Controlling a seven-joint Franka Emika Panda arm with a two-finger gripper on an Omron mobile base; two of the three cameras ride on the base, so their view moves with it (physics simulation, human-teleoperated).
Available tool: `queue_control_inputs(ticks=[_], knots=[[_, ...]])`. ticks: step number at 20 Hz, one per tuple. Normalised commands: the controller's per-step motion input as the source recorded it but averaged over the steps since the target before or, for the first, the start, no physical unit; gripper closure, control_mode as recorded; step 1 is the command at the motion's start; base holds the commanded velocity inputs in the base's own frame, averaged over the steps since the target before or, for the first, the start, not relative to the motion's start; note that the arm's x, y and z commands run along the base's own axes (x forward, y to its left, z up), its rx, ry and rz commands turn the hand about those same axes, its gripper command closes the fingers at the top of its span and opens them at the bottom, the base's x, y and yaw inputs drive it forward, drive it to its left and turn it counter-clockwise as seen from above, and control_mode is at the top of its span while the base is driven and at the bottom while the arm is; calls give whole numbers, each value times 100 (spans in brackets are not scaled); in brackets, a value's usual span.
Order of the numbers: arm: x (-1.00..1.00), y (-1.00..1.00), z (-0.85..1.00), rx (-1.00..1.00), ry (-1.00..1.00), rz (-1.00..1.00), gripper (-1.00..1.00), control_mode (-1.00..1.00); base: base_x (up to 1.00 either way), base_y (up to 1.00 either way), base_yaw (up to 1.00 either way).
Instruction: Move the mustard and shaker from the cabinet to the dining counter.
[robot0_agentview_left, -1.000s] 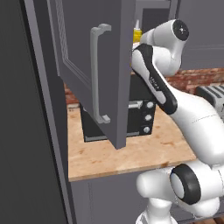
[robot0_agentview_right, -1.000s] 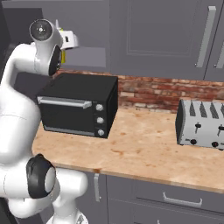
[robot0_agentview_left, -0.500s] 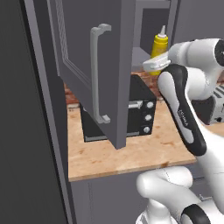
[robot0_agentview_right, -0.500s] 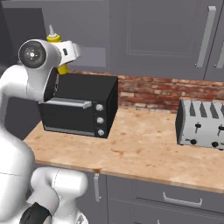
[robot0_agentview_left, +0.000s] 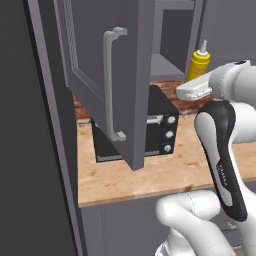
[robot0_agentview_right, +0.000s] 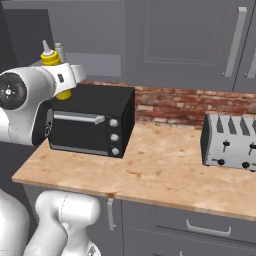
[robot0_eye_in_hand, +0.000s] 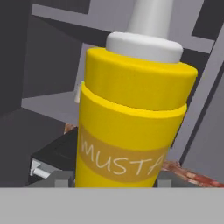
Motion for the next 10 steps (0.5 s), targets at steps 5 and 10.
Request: queue_control_inputs(ticks=[5,10], knots=[[-47,-5,7,0,-5,-12,100,-100,0,0,0],[-5,-1,0,0,0,-5,100,-100,0,0,0]])
